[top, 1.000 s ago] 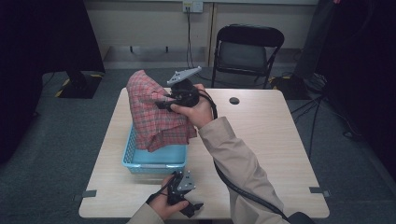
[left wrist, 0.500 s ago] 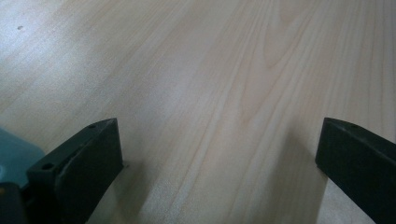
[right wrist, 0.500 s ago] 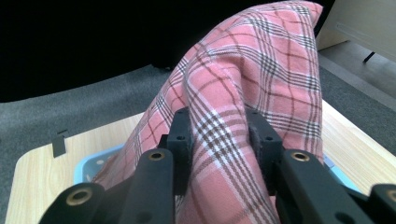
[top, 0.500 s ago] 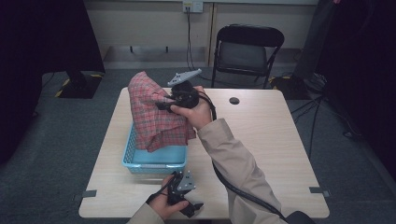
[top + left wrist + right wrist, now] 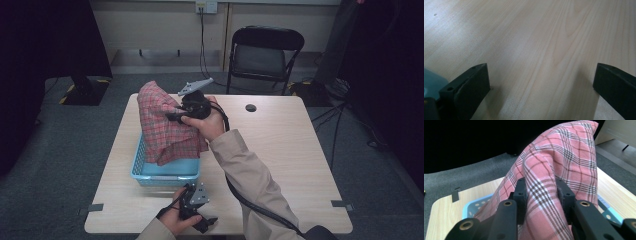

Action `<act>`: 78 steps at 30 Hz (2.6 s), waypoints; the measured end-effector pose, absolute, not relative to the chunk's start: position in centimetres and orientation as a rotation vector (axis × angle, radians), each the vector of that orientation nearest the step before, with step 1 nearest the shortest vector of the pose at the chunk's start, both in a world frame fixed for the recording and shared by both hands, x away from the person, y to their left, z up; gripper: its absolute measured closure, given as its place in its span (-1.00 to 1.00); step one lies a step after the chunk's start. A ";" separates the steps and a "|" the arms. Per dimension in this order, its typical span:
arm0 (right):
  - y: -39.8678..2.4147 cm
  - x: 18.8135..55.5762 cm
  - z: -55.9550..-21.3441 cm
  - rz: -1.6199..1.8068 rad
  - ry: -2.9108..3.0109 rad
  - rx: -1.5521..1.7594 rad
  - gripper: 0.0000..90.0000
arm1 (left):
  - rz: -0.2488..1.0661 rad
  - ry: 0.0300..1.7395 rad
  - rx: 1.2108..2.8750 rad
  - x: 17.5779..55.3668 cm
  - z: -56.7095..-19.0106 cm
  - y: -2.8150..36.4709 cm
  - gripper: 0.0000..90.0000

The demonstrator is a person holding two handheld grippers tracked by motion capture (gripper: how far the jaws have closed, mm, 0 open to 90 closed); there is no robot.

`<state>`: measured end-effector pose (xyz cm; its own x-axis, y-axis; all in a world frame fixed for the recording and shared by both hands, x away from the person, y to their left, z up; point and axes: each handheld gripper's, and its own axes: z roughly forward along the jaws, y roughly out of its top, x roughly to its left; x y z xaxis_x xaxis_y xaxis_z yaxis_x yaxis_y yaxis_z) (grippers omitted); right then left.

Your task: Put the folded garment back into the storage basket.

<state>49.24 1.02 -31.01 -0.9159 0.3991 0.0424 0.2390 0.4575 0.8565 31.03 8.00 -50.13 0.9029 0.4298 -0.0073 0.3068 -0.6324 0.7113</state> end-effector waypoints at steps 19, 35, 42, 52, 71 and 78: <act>1.3 49.4 -32.4 1.438 2.557 0.582 0.50 | 0.211 0.524 2.300 31.0 -50.1 8.0 -1.00; 2.0 49.3 -33.6 1.457 2.569 0.606 0.50 | 0.209 0.530 2.293 31.0 -50.2 8.0 -1.00; 2.2 49.3 -34.0 1.468 2.563 0.626 0.50 | 0.209 0.531 2.293 31.0 -50.2 8.0 -1.00; 2.2 49.8 -36.1 1.445 2.547 0.671 0.03 | 0.209 0.534 2.291 31.0 -50.2 8.0 -1.00; -0.2 49.2 -36.2 1.404 2.527 0.522 -0.99 | 0.211 0.533 2.293 31.0 -50.2 8.0 -1.00; -1.8 48.9 -35.9 1.419 2.520 0.530 -0.99 | 0.210 0.533 2.293 31.0 -50.2 8.0 -1.00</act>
<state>48.86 -1.78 -35.92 -0.9154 0.4025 0.0004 0.2091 0.4747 0.8549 30.98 7.99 -50.16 0.8996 0.4366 -0.0109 0.3121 -0.6252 0.7154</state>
